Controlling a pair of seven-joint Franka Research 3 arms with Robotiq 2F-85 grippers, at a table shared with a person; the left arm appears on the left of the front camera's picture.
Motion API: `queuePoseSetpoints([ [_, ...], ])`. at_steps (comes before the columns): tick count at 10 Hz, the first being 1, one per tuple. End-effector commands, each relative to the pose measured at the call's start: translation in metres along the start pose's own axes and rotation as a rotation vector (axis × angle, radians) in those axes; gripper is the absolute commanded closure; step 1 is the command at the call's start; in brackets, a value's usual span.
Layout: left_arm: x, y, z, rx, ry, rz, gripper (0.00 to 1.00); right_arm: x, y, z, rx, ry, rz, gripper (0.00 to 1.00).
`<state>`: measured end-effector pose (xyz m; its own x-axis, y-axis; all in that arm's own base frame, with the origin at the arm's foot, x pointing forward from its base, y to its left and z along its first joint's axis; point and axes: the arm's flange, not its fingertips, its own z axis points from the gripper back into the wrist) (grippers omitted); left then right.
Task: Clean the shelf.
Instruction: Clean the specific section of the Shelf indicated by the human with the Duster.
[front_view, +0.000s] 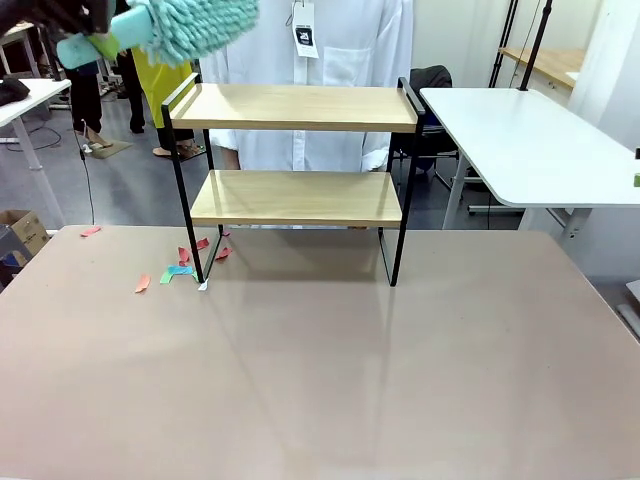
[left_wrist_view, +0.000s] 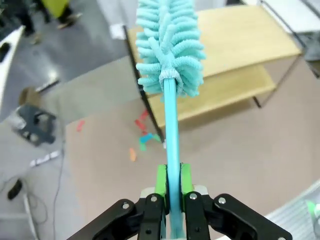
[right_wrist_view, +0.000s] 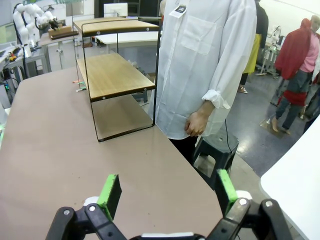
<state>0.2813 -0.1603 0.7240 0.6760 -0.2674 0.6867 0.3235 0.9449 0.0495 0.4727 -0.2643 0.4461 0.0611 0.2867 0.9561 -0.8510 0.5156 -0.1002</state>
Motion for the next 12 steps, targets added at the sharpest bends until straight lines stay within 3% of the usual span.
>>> queuePoseSetpoints([
  [1, -0.016, 0.017, 0.008, -0.187, 0.013, -0.137, 0.87, 0.003, 0.000, -0.001, -0.003, 0.001, 0.006, 0.00],
  [3, -0.024, 0.022, 0.011, -0.392, 0.135, -0.340, 0.87, 0.003, 0.000, -0.001, -0.003, 0.001, 0.006, 0.00],
  [7, -0.041, 0.021, -0.006, -0.485, 0.262, -0.661, 0.87, 0.003, 0.000, -0.001, -0.003, 0.001, 0.006, 0.00],
  [9, -0.055, 0.024, -0.026, -0.464, 0.341, -0.788, 0.87, 0.003, 0.000, -0.001, -0.003, 0.001, 0.006, 0.00],
  [12, -0.080, 0.031, -0.082, -0.389, 0.596, -0.979, 0.87, 0.003, 0.000, -0.001, -0.003, 0.001, 0.006, 0.00],
])
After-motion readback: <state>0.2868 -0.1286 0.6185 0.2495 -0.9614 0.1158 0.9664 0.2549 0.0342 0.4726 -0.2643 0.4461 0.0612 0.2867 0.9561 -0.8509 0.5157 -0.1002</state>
